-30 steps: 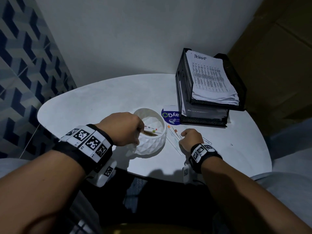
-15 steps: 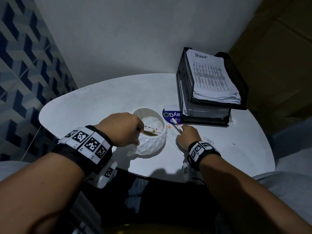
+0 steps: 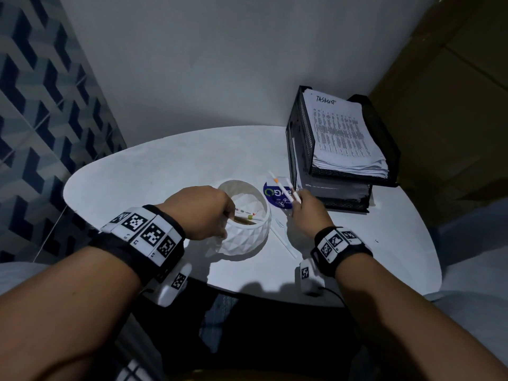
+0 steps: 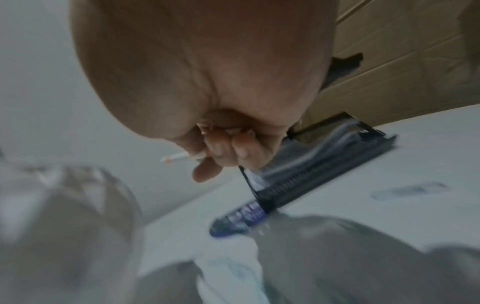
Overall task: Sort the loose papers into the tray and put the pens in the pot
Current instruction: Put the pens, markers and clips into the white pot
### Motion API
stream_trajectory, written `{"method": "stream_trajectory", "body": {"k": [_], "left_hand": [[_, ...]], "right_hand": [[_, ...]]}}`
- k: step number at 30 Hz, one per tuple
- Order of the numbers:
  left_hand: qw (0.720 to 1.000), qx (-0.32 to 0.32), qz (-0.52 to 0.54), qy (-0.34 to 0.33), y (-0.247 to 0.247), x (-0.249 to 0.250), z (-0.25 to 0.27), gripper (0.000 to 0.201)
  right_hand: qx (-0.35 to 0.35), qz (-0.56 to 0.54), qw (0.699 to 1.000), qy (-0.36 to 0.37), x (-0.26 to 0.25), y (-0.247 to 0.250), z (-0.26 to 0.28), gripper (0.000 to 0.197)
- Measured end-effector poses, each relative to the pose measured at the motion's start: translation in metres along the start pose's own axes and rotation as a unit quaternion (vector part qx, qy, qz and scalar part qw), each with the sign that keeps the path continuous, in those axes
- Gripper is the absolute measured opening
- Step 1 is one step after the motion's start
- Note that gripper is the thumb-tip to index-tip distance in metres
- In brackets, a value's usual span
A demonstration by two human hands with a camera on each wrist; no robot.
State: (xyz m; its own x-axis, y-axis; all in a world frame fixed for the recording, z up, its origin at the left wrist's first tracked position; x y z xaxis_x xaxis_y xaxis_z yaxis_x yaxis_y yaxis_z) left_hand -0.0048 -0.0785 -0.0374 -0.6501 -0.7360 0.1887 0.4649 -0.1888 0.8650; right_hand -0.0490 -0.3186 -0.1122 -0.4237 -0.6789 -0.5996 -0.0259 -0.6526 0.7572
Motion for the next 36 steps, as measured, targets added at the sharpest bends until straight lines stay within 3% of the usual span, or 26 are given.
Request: {"method": "stream_trajectory", "body": {"k": [4,7,11,15,18,21,24,29,32,36], "left_hand": [[1.000,0.002,-0.006,0.000,0.002,0.001,0.000,0.034],[1.000,0.002,-0.013,-0.003,0.003,0.005,0.001,0.033],[1.000,-0.004,-0.025,-0.016,-0.001,0.014,0.005,0.031],[0.999,-0.007,-0.031,-0.027,-0.004,0.019,0.007,0.027],[0.999,-0.005,-0.032,-0.023,-0.002,0.016,0.007,0.023],[0.999,0.008,-0.026,-0.016,0.003,0.010,0.006,0.029],[1.000,0.017,-0.017,-0.005,0.007,0.003,0.004,0.031],[0.999,0.032,0.006,0.025,0.012,-0.011,0.004,0.026],[0.999,0.032,0.010,0.033,0.012,-0.015,0.004,0.020],[0.999,0.023,0.011,0.035,0.007,-0.014,0.002,0.026]], "right_hand": [[-0.026,-0.012,0.993,0.113,-0.062,0.027,0.017,0.012],[-0.093,0.103,0.983,0.123,-0.091,0.022,0.033,0.014],[-0.079,0.220,0.965,0.122,-0.106,0.001,0.050,0.017],[-0.089,0.189,0.966,0.149,-0.113,-0.020,0.057,0.044],[-0.051,0.118,0.977,0.169,-0.116,-0.011,0.055,0.039],[0.032,-0.007,0.990,0.137,-0.098,0.014,0.043,0.017],[0.074,-0.051,0.994,0.055,-0.055,0.025,0.027,0.019],[0.009,-0.016,0.997,-0.076,0.018,-0.009,0.015,0.018],[-0.020,0.048,0.995,-0.087,0.029,-0.035,0.018,0.016],[-0.077,0.174,0.978,-0.080,0.032,-0.060,0.023,0.013]]}}
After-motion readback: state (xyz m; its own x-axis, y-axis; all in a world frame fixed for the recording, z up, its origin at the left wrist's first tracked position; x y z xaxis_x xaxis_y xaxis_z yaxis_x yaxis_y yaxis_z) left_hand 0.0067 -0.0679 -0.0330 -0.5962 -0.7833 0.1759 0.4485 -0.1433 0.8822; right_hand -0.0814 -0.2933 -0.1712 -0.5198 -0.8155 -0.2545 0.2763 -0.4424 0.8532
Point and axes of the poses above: each hand's wrist, its own z-axis away from the middle knuckle, its own y-axis out of the back of the hand, x = y × z, the point moved 8 cm from there along -z, towards the middle knuckle, and after that the axes turned 10 degrees about -x, right-handed, at the moved point
